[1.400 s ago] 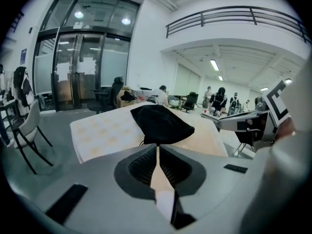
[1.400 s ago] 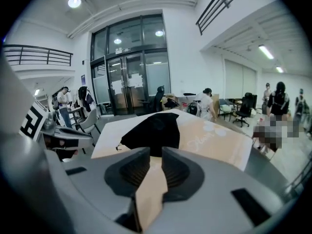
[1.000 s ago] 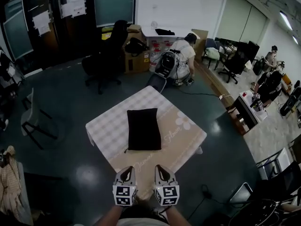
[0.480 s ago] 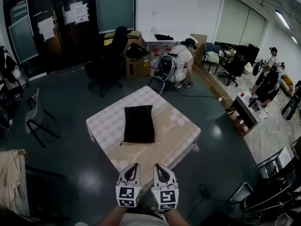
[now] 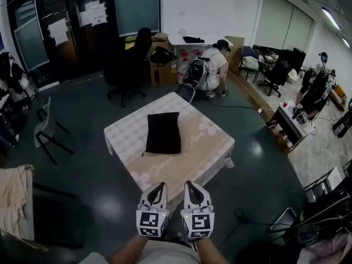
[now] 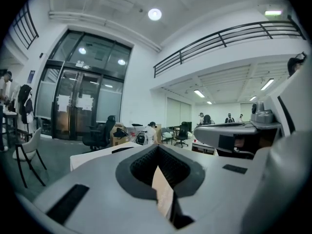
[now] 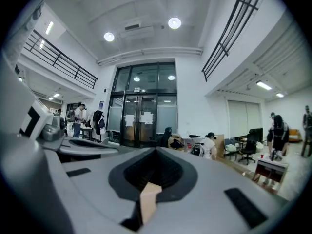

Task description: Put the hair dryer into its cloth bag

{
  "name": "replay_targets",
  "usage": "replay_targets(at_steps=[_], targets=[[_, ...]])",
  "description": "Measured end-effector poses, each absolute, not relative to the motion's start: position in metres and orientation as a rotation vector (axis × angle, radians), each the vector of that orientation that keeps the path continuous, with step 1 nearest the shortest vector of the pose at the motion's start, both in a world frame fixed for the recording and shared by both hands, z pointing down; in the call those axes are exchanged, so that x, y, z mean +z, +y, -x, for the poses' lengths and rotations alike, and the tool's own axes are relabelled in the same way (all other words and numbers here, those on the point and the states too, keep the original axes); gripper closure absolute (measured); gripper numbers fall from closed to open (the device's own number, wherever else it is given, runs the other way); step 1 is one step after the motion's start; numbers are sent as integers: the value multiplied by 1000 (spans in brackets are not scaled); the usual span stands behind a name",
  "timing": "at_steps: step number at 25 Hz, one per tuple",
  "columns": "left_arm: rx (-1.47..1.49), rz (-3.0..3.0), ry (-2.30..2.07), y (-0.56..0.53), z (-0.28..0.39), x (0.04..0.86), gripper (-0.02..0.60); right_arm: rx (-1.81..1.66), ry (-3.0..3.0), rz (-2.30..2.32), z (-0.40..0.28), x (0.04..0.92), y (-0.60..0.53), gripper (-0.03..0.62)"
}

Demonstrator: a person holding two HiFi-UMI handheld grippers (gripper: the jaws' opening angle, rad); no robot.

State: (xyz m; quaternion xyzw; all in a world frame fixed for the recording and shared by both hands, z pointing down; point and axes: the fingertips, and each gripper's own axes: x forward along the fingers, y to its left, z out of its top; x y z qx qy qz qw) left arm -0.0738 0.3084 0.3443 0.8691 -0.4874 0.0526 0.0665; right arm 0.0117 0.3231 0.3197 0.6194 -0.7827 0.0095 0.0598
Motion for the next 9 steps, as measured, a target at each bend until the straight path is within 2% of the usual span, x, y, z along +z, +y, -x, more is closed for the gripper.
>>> replay_targets(at_steps=[9], targets=[[209,-2637,-1507,309,93,345,574,49,-2424,-1868,8,322,318,579]])
